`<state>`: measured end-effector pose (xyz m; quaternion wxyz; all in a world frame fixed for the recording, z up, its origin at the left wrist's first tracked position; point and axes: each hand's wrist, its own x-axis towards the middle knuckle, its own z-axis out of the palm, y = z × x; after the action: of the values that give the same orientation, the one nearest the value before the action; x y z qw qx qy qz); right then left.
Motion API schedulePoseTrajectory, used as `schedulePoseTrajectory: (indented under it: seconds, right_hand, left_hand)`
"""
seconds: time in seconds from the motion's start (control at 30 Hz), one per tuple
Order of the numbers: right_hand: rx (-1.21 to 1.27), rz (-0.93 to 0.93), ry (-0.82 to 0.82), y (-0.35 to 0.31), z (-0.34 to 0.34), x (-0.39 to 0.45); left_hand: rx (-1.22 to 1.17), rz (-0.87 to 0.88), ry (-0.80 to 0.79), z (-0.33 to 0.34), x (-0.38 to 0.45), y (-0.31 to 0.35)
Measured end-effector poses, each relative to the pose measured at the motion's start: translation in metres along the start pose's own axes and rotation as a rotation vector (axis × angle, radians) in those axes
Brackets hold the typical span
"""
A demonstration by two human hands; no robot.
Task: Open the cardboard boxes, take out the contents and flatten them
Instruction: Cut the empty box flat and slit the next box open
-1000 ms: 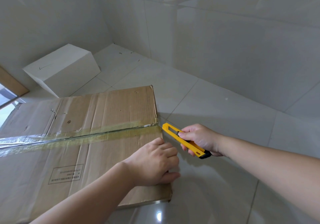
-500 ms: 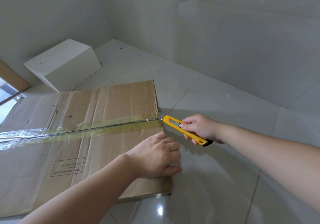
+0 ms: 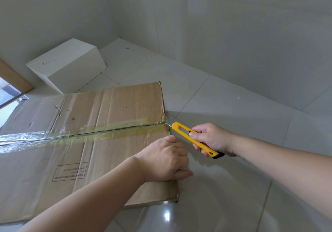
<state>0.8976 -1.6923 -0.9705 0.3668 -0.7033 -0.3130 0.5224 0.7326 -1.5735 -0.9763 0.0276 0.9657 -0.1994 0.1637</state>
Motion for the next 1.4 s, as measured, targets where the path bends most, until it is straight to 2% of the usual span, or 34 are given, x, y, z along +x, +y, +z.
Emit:
schedulePoseTrajectory:
  seconds: [0.33, 0.57, 0.77, 0.83, 0.97, 1.07, 1.2, 1.4]
  right_hand:
    - [-0.051, 0.002, -0.004, -0.002, -0.001, -0.001]
    - [0.002, 0.026, -0.039, 0.008, 0.002, -0.016]
    - [0.101, 0.056, -0.007, 0.012, -0.006, -0.027]
    - [-0.087, -0.029, 0.05, 0.024, -0.01, -0.035]
    - [-0.738, -0.254, 0.192, 0.047, -0.023, -0.041]
    - [-1.18, -0.53, 0.299, 0.05, -0.034, -0.036]
    - [-1.221, -0.645, 0.294, 0.043, -0.039, -0.029]
    - [-1.2, -0.673, 0.264, 0.035, -0.039, -0.02]
  left_hand:
    - [-0.029, 0.001, 0.019, -0.001, 0.003, -0.002]
    - [-0.043, 0.044, 0.001, -0.001, 0.001, 0.002]
    - [-0.027, 0.029, -0.021, -0.004, 0.002, 0.002]
    - [-0.012, 0.031, -0.029, -0.004, 0.001, 0.003]
    - [-0.017, -0.006, -0.032, -0.007, -0.005, 0.005]
    - [-0.004, -0.022, -0.045, -0.011, -0.011, 0.009]
    - [0.028, -0.034, -0.065, -0.012, -0.01, 0.011]
    - [0.042, -0.042, -0.082, -0.013, -0.01, 0.013]
